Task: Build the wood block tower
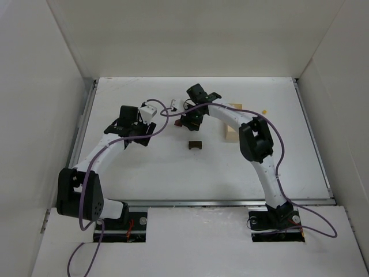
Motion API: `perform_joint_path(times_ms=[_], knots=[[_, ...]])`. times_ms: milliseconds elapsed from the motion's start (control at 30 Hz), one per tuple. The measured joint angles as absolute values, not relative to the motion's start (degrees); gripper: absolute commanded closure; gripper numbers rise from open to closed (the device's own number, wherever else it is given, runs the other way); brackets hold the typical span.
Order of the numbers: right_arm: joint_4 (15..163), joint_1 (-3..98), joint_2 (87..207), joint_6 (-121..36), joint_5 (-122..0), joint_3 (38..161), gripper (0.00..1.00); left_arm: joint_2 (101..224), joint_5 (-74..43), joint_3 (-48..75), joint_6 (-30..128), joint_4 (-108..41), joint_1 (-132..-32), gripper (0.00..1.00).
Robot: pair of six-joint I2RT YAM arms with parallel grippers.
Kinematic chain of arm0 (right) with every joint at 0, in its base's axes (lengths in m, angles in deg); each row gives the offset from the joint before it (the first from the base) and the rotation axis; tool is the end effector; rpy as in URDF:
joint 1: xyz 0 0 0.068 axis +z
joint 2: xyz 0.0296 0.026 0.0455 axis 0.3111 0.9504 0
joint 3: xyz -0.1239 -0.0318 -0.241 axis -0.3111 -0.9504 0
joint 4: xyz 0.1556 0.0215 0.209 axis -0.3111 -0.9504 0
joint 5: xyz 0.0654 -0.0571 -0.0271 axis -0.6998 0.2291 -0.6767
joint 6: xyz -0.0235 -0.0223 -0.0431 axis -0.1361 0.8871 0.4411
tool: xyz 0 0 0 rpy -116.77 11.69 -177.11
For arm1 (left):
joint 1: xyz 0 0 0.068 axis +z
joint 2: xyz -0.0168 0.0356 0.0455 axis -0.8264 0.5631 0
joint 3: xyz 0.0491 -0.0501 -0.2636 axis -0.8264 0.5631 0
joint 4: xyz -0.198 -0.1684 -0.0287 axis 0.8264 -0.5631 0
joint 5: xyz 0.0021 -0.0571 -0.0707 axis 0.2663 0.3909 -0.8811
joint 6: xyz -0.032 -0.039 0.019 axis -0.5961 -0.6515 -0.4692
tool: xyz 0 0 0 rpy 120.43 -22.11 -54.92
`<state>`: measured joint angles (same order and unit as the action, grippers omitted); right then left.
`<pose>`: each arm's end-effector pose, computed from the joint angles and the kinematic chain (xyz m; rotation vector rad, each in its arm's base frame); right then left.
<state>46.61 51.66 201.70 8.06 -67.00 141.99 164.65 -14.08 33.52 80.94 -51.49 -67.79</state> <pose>0.4241 0.2914 0.1865 -1.6902 1.9744 0.2511 0.2852 -0.0652 0.2481 0.6917 2.1815 -0.0650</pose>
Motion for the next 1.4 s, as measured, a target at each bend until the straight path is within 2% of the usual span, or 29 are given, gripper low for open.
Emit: perform_joint_path(times_ms=[200, 300, 367, 400, 433, 533, 567, 767, 900, 1100, 1233, 1300, 1400], knots=[[46.7, 50.22, 202.4, 7.12, -67.24, 141.99, 0.33, 165.04, -13.88, 33.47, 81.01, -51.49, -67.02, 0.42], [46.9, 49.57, 202.4, 6.72, -66.94, 141.99, 0.38, 165.04, -13.75, 33.3, 81.23, -51.49, -66.85, 0.42], [46.99, 49.3, 202.4, 6.53, -66.72, 141.97, 0.5, 165.04, -13.73, 33.19, 81.4, -51.36, -66.85, 0.42], [47.05, 49.22, 202.4, 6.39, -66.72, 141.95, 0.6, 165.04, -13.75, 33.19, 81.42, -51.34, -66.85, 0.42], [47.18, 49.2, 202.4, 6.29, -66.67, 141.95, 0.76, 165.04, -13.75, 33.19, 81.42, -51.36, -66.85, 0.42], [47.73, 49.15, 202.4, 5.61, -67.18, 141.93, 0.9, 165.04, -13.73, 33.19, 81.51, -51.34, -66.85, 0.42], [47.77, 49.15, 202.4, 5.52, -67.29, 141.93, 0.98, 165.04, -13.71, 33.19, 81.62, -51.34, -66.85, 0.42], [48.21, 49.15, 202.05, 4.65, -67.79, 141.6, 1.0, 165.04, -13.88, 33.08, 82.34, -51.36, -66.85, 0.42], [50.92, 49.15, 197.09, 2.64, -68.6, 136.48, 1.0, 165.08, -15.65, 29.89, 84.09, -53.31, -66.87, 0.42], [67.64, 48.34, 173.66, -2.79, -75.26, 113.12, 1.0, 165.13, -23.65, 16.95, 90.84, -58.07, -67.2, 0.42], [81.61, 47.77, 157.75, -7.99, -81.91, 99.55, 1.0, 165.08, -33.91, 9.39, 97.8, -61.57, -68.31, 0.35], [87.99, 47.86, 152.7, -10.74, -84.47, 94.24, 1.0, 165.08, -39.94, 6.76, 100.68, -63.78, -68.9, 0.3], [94.44, 48.52, 147.98, -13.87, -86.35, 87.0, 1.0, 165.19, -47.63, 3.73, 104.18, -66.82, -70.04, 0.27]])
